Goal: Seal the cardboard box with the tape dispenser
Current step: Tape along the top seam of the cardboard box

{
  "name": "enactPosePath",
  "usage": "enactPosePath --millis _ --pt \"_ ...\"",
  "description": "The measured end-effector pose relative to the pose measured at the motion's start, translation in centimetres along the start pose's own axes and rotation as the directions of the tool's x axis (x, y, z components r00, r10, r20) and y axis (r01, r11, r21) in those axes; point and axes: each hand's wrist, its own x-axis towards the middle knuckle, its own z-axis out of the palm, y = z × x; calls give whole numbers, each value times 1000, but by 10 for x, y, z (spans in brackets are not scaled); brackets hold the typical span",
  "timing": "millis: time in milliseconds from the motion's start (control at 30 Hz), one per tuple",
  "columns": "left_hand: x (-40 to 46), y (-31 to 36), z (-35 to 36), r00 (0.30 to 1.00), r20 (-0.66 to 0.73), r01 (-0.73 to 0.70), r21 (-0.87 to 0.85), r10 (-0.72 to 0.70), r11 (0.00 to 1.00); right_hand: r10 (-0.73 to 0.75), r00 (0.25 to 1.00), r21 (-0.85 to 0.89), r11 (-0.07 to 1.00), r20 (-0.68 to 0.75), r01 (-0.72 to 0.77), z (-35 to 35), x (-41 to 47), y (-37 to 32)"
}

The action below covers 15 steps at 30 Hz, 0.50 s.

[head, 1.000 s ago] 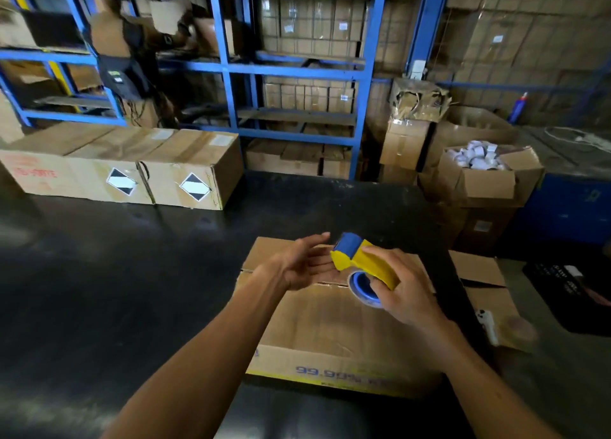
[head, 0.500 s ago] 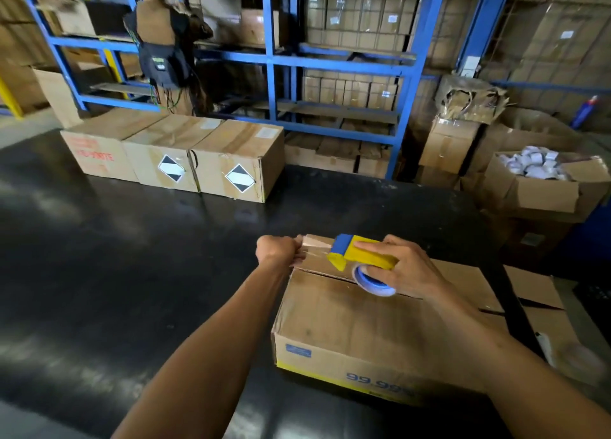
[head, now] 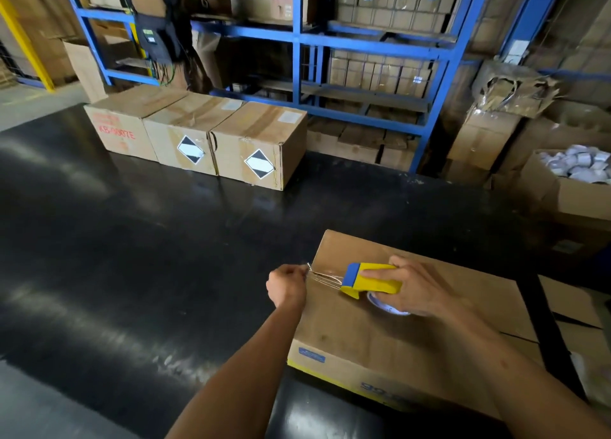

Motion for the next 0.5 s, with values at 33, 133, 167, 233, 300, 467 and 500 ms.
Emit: enactPosePath --millis 33,133,167,233,300,467,500 --pt "1 -2 1 1000 2 11 -14 -11 1000 1 1000 -14 1000 15 -1 -1 0 0" --pt "8 -12 5 999 15 51 -52 -50 997 -18 999 -44 999 27 19 0 2 3" --pt "10 -14 6 998 18 65 -64 -64 996 -25 999 -48 999 28 27 1 3 4" --pt "13 -16 9 997 14 76 -71 -75 995 -31 999 -54 998 30 33 2 5 4" --pt "13 -13 11 996 -12 85 -73 -86 994 -22 1000 -49 999 22 23 2 5 3" --pt "10 -15 4 993 -98 82 158 -67 984 1 999 -49 999 38 1 1 4 6" --pt "5 -18 7 989 -78 -101 287 128 953 -2 999 -46 999 46 4 2 4 7"
